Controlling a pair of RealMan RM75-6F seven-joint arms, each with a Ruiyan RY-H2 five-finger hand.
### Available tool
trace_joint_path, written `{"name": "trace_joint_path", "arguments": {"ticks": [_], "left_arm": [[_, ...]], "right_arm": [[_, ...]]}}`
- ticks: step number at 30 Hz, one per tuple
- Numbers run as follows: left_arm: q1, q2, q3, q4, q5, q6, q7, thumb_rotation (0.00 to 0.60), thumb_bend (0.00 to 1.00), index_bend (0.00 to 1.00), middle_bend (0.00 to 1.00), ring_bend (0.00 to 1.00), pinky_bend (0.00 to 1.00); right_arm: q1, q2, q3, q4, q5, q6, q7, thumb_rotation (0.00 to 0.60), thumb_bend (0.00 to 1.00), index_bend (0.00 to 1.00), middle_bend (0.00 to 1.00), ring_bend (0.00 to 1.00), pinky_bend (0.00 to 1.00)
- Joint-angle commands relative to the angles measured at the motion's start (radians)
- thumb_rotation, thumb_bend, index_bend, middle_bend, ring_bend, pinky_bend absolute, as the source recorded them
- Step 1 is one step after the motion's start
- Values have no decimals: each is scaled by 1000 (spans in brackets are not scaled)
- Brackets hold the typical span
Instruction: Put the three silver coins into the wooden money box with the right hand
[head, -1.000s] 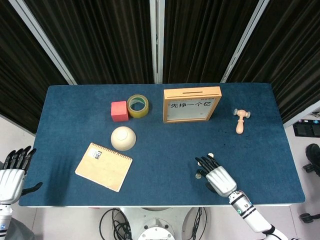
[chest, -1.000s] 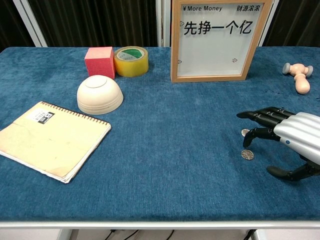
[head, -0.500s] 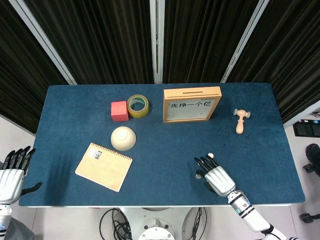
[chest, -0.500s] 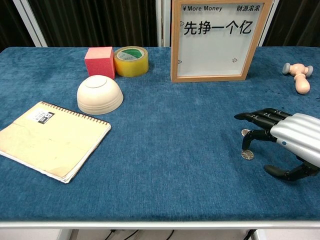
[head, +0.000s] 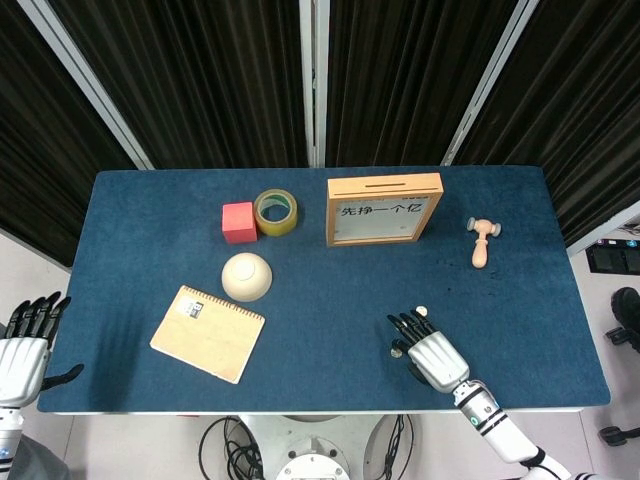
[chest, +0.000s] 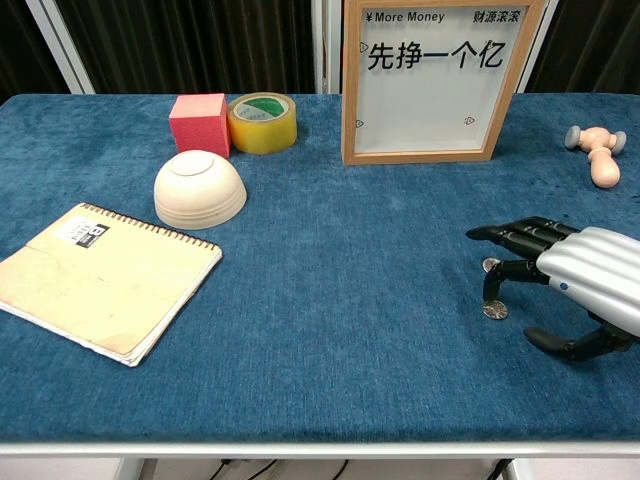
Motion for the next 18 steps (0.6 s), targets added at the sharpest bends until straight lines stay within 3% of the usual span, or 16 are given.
{"name": "trace_joint_path", "arguments": {"ticks": [1,18], "left_arm": [[-1,0,0,0,1,0,-1,600,0,7,0,0,0],[-4,1,0,21,-4,-9,-34,600,0,7,0,0,0]], "right_arm": [[1,-1,0,0,2,-2,-2,600,272,378,0,0,0],[16,-16,5,-1,17,-23,-28,600,272,408,0,0,0]]}}
